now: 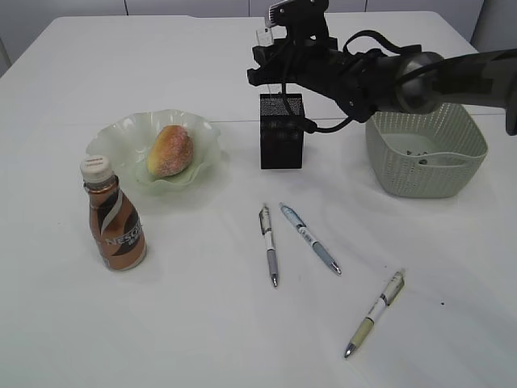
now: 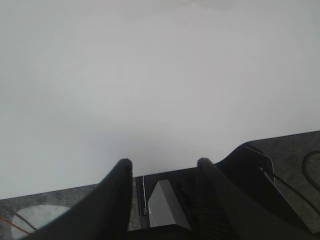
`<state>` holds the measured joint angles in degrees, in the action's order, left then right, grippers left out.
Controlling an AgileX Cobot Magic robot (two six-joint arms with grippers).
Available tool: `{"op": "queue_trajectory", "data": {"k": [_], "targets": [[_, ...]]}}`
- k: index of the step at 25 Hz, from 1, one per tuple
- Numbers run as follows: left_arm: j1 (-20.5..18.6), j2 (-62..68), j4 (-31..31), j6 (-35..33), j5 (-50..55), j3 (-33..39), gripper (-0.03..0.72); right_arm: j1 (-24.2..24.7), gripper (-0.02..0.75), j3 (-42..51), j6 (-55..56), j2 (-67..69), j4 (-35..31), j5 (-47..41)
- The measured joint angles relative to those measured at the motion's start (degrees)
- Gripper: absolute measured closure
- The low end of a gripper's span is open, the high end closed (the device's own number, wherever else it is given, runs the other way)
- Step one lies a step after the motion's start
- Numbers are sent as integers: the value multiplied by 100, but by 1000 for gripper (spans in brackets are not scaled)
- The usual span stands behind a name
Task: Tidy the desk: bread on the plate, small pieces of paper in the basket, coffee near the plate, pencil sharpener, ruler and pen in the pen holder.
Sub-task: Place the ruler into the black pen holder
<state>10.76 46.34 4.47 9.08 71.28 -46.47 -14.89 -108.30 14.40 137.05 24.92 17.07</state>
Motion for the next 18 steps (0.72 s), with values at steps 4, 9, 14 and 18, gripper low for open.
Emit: {"op": "queue_trajectory", "data": {"k": [4,9,14,18], "targets": [[0,0,-9,0,0,0,381,0,442,0,0,0,0,-237],[0,0,-9,0,0,0,381,0,442,0,12,0,0,-306],[0,0,-9,0,0,0,381,0,442,0,374,0,0,-390],[0,0,-9,0,0,0,381,0,442,0,521,0,0,-455]]}}
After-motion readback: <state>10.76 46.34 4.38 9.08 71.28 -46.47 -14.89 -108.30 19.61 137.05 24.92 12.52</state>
